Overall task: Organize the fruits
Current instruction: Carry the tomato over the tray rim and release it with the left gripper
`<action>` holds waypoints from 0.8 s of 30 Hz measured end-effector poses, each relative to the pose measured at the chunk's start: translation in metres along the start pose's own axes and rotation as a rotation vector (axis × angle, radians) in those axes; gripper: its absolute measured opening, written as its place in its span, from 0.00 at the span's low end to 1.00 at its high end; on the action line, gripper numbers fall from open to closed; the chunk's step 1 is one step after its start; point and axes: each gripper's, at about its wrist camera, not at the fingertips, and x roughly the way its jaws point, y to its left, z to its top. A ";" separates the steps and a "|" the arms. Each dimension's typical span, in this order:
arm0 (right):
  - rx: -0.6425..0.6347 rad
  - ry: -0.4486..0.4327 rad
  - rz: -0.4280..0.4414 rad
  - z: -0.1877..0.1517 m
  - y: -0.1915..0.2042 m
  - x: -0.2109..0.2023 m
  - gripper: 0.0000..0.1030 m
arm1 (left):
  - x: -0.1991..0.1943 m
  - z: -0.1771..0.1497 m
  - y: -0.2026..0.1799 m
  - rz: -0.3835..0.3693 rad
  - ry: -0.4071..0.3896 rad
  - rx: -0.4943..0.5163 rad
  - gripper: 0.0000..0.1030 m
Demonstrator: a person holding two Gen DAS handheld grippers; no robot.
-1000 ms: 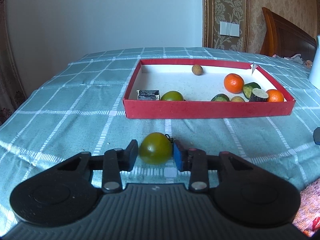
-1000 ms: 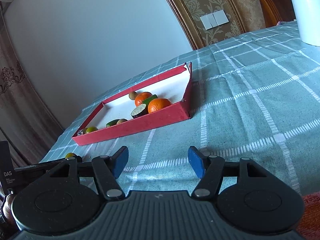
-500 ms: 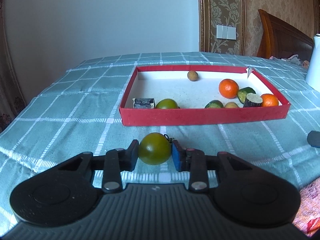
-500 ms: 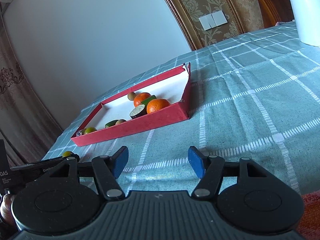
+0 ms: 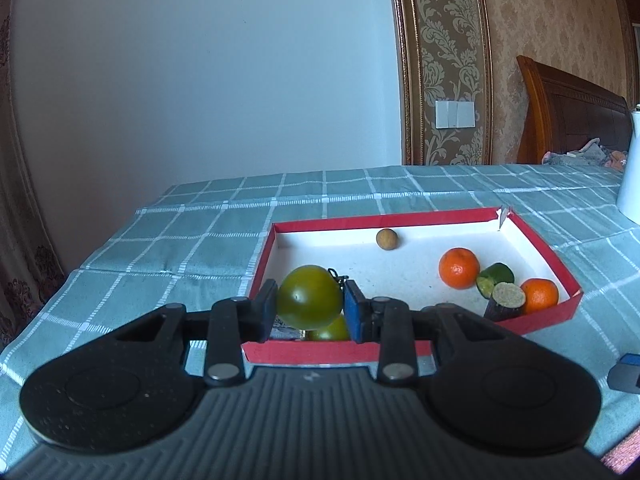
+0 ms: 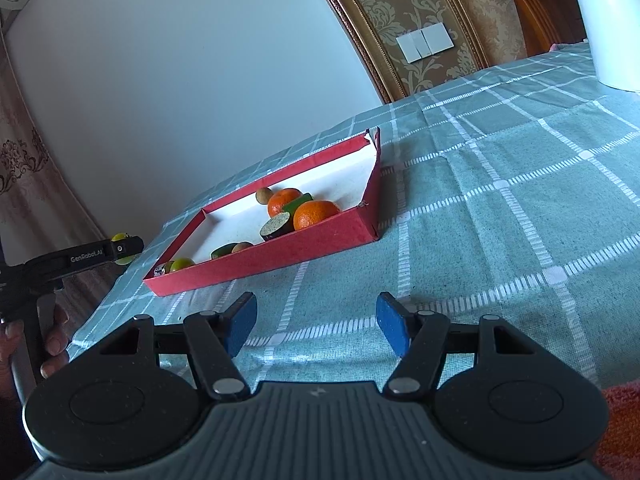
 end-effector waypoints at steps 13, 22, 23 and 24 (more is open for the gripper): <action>0.005 0.006 0.007 0.001 -0.001 0.000 0.64 | 0.070 0.015 -0.004 0.060 0.082 -0.045 0.31; 0.006 0.005 0.006 0.000 -0.001 0.001 0.64 | 0.098 0.010 -0.001 0.077 0.127 -0.060 0.34; 0.006 0.005 0.006 0.000 -0.001 0.001 0.64 | 0.099 0.009 0.000 0.083 0.128 -0.059 0.40; 0.006 0.005 0.005 0.000 -0.001 0.001 0.64 | 0.100 0.008 0.000 0.093 0.127 -0.058 0.46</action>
